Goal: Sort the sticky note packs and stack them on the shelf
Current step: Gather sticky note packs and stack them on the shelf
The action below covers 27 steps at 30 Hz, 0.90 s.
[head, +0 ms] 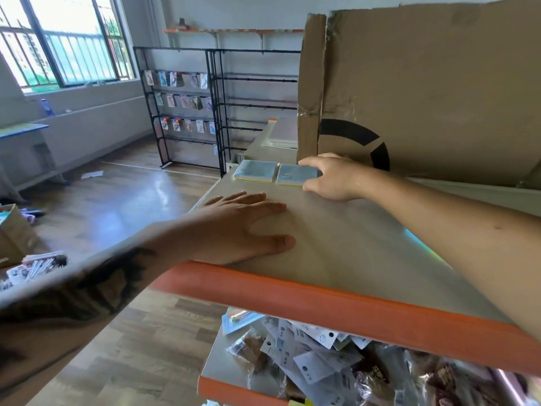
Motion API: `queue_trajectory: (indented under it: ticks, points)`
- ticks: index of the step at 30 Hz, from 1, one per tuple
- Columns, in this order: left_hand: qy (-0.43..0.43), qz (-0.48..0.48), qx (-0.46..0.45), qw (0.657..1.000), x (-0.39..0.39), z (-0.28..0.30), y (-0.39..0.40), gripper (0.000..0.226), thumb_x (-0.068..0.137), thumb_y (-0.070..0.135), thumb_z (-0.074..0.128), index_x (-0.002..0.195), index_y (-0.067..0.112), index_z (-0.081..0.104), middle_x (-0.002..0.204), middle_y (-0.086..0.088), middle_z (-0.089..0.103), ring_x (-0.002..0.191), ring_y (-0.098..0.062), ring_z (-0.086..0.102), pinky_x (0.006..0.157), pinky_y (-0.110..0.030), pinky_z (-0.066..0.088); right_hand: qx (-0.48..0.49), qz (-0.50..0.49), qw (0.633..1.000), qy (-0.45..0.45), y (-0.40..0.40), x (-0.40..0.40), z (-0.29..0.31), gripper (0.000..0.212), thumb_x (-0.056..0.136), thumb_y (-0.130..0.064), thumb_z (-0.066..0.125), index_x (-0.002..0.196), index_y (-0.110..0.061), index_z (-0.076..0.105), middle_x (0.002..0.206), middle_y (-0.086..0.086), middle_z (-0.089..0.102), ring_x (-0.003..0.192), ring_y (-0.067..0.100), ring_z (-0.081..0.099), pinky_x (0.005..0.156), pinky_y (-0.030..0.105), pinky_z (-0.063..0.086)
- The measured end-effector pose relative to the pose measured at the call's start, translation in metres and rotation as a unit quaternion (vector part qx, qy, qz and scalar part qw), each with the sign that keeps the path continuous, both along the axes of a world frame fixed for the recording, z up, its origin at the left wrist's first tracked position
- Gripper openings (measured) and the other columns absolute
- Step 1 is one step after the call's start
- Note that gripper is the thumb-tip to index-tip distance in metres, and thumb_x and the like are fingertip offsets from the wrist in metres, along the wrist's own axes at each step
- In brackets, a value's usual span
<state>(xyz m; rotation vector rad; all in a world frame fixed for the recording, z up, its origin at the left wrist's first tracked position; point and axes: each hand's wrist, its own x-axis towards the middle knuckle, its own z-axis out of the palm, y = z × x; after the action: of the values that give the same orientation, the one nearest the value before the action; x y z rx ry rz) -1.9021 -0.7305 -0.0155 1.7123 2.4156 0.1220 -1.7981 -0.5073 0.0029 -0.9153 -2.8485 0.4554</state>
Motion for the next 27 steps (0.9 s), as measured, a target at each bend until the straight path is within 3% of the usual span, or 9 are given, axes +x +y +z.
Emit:
queue_trajectory:
  ticks: [2,7,10,16,18,21,24,27]
  points:
    - [0.002,0.009,0.012,1.0,0.01,0.005,0.005,0.103,0.058,0.106,0.023,0.151,0.06,0.023,0.166,0.021,0.02,0.154,-0.01,0.017,0.126,-0.04,0.015,0.014,0.011,1.0,-0.003,-0.003,0.018,0.004,0.057,0.095,-0.043,0.06,0.15,-0.04,0.045,0.156,0.001,0.039,0.139,0.025,0.041,0.111,0.038,0.04]
    - [0.001,-0.009,0.04,0.999,0.057,0.018,0.031,0.095,0.067,0.093,0.031,0.152,0.051,0.032,0.162,0.021,0.031,0.149,-0.011,0.029,0.121,-0.038,0.026,0.029,0.018,0.999,-0.008,0.0,0.095,0.02,0.035,0.095,-0.048,0.062,0.129,-0.042,0.059,0.137,0.0,0.06,0.115,0.02,0.059,0.093,0.036,0.049]
    - [0.01,-0.041,0.047,0.998,0.085,0.022,0.056,0.082,0.08,0.086,0.043,0.152,0.048,0.034,0.16,0.019,0.035,0.147,-0.012,0.034,0.117,-0.036,0.03,0.043,0.019,0.999,-0.009,0.008,0.149,0.025,0.034,0.093,-0.054,0.065,0.125,-0.042,0.06,0.139,-0.008,0.058,0.118,0.015,0.056,0.09,0.035,0.046]
    - [-0.019,-0.099,0.077,0.992,0.13,0.023,0.098,0.071,0.086,0.072,0.057,0.15,0.044,0.042,0.156,0.017,0.043,0.14,-0.011,0.043,0.11,-0.034,0.038,0.001,0.069,0.998,-0.011,0.022,0.229,0.018,0.051,0.076,-0.078,0.068,0.111,-0.041,0.063,0.108,-0.019,0.068,0.102,0.006,0.064,0.093,0.041,0.054]
    - [-0.028,-0.126,0.069,0.989,0.142,0.023,0.104,0.064,0.09,0.062,0.063,0.149,0.043,0.045,0.154,0.018,0.045,0.14,-0.009,0.043,0.112,-0.035,0.038,-0.036,0.085,0.996,-0.007,0.024,0.244,0.015,0.062,0.067,-0.082,0.073,0.116,-0.045,0.062,0.111,-0.022,0.068,0.102,0.002,0.064,0.094,0.042,0.054]
    - [-0.044,-0.156,0.07,0.984,0.152,0.021,0.109,0.055,0.091,0.052,0.069,0.143,0.045,0.051,0.147,0.022,0.052,0.134,-0.006,0.047,0.107,-0.031,0.039,-0.049,0.105,0.993,0.005,0.022,0.253,0.01,0.066,0.065,-0.073,0.08,0.122,-0.045,0.062,0.12,-0.023,0.065,0.109,0.0,0.061,0.099,0.04,0.052]
    - [-0.061,-0.176,0.098,0.978,0.152,0.02,0.113,0.046,0.087,0.046,0.075,0.132,0.047,0.062,0.136,0.027,0.059,0.124,0.004,0.052,0.104,-0.022,0.04,-0.036,0.112,0.992,0.043,0.017,0.256,0.009,0.055,0.073,-0.057,0.086,0.12,-0.036,0.069,0.13,-0.015,0.062,0.118,0.004,0.057,0.105,0.037,0.047]
    - [-0.067,-0.179,0.127,0.973,0.15,0.018,0.115,0.04,0.083,0.049,0.078,0.122,0.049,0.067,0.125,0.03,0.064,0.114,0.01,0.054,0.094,-0.008,0.038,-0.02,0.128,0.989,0.068,0.013,0.263,0.007,0.046,0.076,-0.059,0.08,0.116,-0.037,0.072,0.133,-0.017,0.059,0.124,0.0,0.053,0.11,0.033,0.042]
